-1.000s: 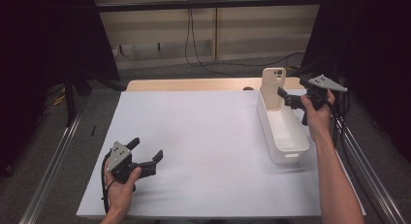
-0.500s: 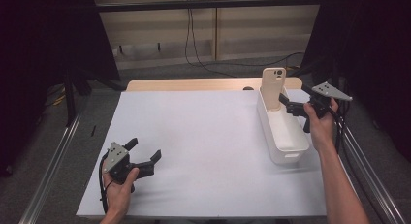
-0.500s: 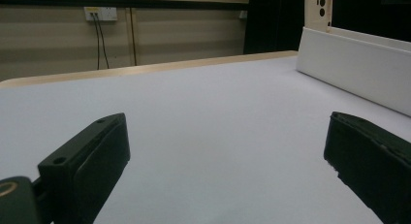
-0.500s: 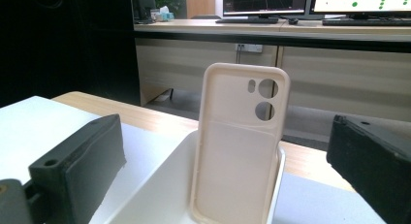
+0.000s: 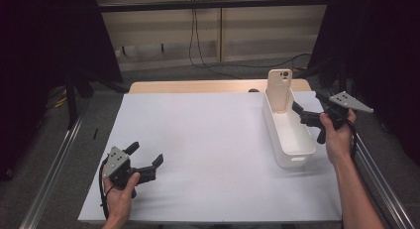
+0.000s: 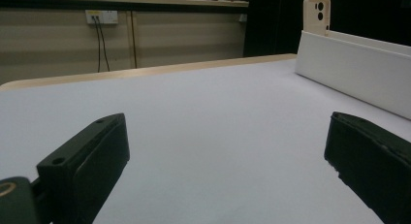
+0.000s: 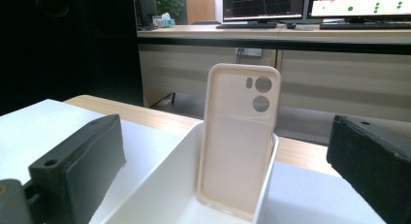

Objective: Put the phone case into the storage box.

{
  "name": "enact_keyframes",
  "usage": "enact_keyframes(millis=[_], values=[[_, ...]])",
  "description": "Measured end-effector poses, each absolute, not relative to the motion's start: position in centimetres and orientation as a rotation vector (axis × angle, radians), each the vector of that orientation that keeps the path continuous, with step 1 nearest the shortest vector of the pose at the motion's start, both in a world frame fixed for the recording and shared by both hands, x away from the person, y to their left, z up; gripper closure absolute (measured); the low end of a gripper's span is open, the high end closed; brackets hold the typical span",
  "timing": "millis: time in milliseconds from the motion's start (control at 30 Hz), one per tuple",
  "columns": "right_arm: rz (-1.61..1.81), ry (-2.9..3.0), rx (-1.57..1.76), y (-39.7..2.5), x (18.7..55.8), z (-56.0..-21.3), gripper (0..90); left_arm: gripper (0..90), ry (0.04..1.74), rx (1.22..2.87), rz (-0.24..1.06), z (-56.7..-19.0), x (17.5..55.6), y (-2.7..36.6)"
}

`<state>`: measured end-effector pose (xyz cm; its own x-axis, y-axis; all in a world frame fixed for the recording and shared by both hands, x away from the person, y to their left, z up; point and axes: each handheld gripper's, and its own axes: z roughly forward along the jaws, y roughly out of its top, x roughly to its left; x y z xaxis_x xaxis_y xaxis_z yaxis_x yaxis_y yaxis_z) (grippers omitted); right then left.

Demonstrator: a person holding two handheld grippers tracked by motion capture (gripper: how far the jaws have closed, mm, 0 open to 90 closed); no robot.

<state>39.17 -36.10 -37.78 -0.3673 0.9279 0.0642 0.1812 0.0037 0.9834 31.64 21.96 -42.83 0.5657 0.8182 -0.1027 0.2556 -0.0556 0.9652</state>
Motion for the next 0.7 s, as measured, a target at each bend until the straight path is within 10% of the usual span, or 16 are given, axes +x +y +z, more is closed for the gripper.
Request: enact_keyframes(millis=[700], values=[[1.44, 1.611, 1.173, -36.5, 35.0, -38.1, 0.0, 2.3, 0.916, 1.608, 0.586, -42.7, 31.3, 21.9]])
